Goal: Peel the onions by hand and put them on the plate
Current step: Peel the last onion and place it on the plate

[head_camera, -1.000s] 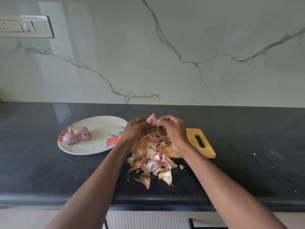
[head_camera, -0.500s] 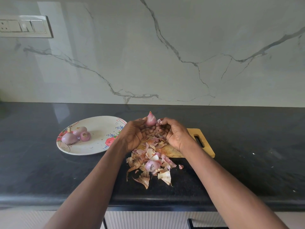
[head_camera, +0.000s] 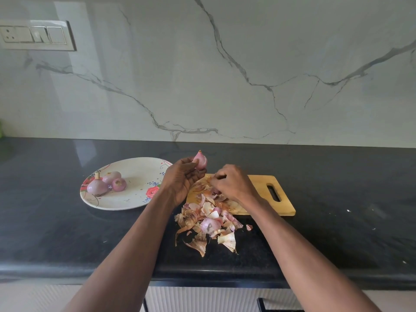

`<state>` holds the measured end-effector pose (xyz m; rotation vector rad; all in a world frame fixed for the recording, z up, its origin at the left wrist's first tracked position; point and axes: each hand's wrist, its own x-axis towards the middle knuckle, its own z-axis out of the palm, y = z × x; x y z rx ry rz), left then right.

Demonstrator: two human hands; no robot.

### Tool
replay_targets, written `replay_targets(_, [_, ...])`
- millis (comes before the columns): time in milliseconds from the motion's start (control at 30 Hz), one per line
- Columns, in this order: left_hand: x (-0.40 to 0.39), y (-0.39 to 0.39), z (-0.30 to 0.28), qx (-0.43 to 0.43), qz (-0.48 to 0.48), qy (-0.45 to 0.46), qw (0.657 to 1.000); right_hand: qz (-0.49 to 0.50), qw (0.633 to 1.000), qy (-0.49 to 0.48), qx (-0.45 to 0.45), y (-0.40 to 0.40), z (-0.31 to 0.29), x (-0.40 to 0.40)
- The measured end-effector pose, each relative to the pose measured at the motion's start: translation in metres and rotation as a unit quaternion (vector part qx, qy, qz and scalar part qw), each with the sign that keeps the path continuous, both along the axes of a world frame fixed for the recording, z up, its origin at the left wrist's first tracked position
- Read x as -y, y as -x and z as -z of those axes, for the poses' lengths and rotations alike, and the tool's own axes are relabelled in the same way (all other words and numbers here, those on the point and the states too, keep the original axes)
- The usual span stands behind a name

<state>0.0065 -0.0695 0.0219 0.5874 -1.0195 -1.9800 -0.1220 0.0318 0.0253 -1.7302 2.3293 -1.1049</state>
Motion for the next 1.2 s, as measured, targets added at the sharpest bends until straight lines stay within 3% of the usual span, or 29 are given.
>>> replay_targets(167, [-0.003,0.000,-0.001,0.012,0.037,0.022,0.999,0.019,0.973,0.155,0.170,0.005,-0.004,0.001])
replay_targets(367, [-0.013,0.000,-0.004,0.026,0.078,0.050,0.995,0.025,0.955,0.130,0.267,0.009,-0.005,0.002])
replay_targets(467, [-0.011,0.002,-0.002,0.032,0.060,0.063,0.996,0.026,0.950,0.136,0.281,0.008,-0.006,0.001])
replay_targets(767, [-0.012,0.005,0.002,0.088,0.054,0.142,0.984,0.074,0.970,0.173,0.154,-0.006,0.002,0.005])
replay_targets(933, [-0.012,0.004,0.002,0.069,0.058,0.135,0.987,0.068,0.968,0.206,0.126,-0.011,0.003,0.004])
replay_targets(1033, [-0.008,0.003,0.001,0.041,0.071,0.104,0.991,0.046,0.963,0.211,0.162,-0.009,0.001,0.001])
replay_targets(1200, [-0.012,0.001,-0.004,0.026,0.090,0.057,0.994,0.048,0.930,0.177,0.317,-0.002,-0.003,0.000])
